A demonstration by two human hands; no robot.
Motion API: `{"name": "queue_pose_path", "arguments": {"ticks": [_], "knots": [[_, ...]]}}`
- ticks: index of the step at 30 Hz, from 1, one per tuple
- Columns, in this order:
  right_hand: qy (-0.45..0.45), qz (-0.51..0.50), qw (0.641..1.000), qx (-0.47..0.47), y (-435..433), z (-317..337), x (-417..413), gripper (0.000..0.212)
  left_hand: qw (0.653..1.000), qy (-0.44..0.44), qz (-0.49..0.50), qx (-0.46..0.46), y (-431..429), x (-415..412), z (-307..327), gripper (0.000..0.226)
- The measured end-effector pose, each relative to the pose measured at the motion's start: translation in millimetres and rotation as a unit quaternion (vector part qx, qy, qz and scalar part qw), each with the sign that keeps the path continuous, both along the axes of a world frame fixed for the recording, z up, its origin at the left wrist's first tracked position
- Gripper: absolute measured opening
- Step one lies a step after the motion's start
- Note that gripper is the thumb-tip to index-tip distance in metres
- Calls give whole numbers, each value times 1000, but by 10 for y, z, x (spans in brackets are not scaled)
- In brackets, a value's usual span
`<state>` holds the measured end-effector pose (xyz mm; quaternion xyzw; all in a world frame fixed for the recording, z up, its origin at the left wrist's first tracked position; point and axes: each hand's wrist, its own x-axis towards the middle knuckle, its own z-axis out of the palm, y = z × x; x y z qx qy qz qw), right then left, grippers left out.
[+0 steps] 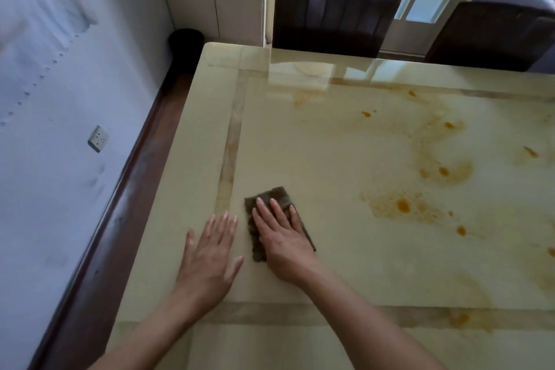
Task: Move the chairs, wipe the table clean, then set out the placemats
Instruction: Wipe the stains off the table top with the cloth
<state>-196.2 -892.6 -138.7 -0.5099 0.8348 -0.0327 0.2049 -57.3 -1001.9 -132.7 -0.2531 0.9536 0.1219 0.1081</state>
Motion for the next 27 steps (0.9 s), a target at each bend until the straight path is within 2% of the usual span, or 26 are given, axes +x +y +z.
{"name": "queue_pose_path", "arguments": {"ticks": [2, 5, 13, 19, 23, 27], "knots": [[-7, 6, 1000, -11, -99, -16, -120, 56, 999, 21, -9, 28, -206, -233, 67, 82], [-2, -18, 1000, -11, -219, -11, -394, 55, 998, -13, -22, 54, -510, -659, 175, 86], [20, -233, 972, 13, 214, -1, -1249, 54, 994, -72, -54, 62, -987, -1296, 158, 111], [18, -334, 942, 27, 254, -3, -1311, 56, 988, -120, -32, 87, -1123, -1411, 68, 120], [13, -320, 947, 27, -86, 7, -1184, 57, 988, -124, -35, 89, -1121, -1417, 68, 119], [2, -209, 978, 15, -596, 31, -1006, 56, 988, -124, -37, 86, -1126, -1430, 48, 119]]}}
